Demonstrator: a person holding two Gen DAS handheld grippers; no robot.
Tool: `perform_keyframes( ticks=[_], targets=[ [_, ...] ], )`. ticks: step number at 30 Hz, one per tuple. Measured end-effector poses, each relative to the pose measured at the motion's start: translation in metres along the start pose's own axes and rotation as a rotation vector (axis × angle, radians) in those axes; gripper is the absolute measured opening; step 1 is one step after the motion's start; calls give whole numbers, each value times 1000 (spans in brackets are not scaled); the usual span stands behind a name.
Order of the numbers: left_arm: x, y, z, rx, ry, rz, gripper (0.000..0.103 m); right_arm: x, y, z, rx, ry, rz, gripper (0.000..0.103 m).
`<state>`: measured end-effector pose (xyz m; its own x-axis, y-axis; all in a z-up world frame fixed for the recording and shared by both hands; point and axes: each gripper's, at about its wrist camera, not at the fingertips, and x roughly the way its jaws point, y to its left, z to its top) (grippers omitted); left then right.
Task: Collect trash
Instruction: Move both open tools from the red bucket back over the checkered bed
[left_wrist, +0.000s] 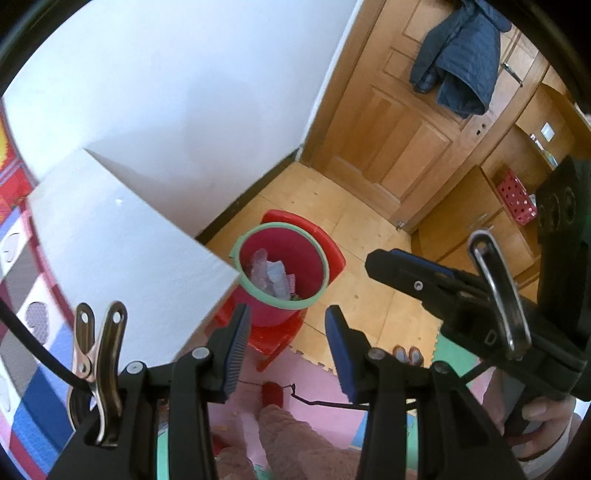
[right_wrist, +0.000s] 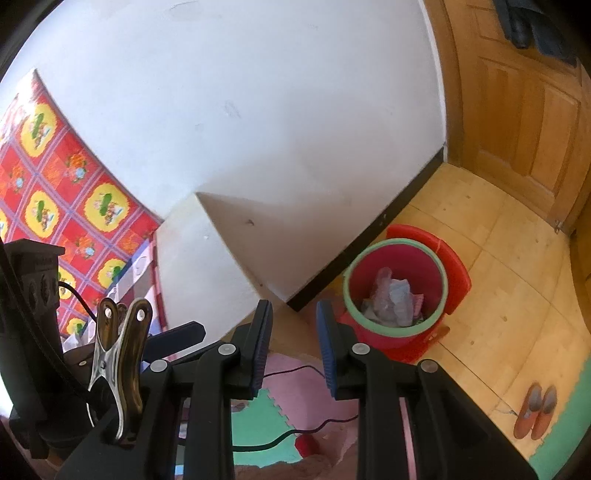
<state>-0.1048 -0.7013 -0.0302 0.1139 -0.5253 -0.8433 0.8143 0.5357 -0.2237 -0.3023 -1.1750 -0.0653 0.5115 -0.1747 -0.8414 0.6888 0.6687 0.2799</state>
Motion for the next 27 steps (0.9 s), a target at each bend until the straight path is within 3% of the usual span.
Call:
perform_keyframes(
  ticks=[11, 27],
  targets=[
    [-49, 47, -24, -68, -34, 39, 44, -3, 66, -12, -74, -10, 53, 25],
    [-99, 108, -59, -176, -64, 39, 43, 5, 151, -31, -173, -1, 109, 25]
  ],
)
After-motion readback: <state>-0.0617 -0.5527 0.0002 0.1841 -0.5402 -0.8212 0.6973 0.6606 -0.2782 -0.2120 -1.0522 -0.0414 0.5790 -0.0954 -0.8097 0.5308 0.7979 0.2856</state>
